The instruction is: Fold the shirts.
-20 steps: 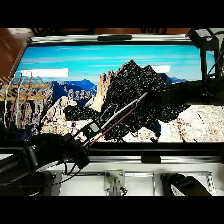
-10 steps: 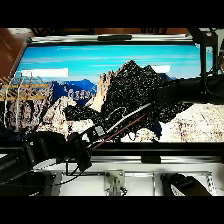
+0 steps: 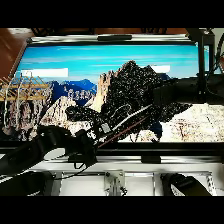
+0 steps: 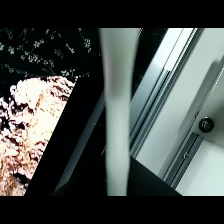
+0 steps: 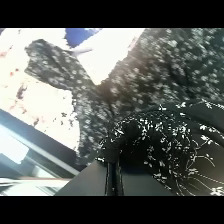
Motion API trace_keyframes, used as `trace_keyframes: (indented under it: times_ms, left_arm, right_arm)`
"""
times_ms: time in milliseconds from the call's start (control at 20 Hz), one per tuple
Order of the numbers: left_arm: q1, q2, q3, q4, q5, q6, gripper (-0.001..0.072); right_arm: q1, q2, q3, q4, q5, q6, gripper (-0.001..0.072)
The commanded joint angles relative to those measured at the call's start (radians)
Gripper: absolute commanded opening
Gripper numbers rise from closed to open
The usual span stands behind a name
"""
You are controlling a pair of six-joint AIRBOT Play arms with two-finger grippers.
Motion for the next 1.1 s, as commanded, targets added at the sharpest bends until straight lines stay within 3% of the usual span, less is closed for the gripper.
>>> trace_keyframes:
  times_ms: [0,300,400,650,1050]
  left_arm:
    - [0.022,-0.096,0.034,-0.057,0.050,0.063,0.0046]
    - [0.090,-0.177,0.051,-0.057,0.108,0.074,0.0046]
    - [0.119,-0.185,0.051,-0.057,0.111,0.122,0.0045]
    - [0.159,-0.188,0.089,-0.057,0.145,0.120,0.0046]
    - [0.159,-0.212,0.134,-0.057,0.105,0.120,0.0047]
  right_arm:
    - [0.000,0.001,0.001,0.057,-0.009,-0.014,0.0064]
    - [0.000,0.001,0.001,0.114,0.033,-0.014,0.0064]
    - [0.000,0.000,0.001,0.130,0.048,-0.014,0.0064]
    - [0.000,-0.023,0.000,0.267,0.068,-0.006,0.0065]
    - [0.000,-0.085,0.000,0.266,0.054,-0.017,0.0064]
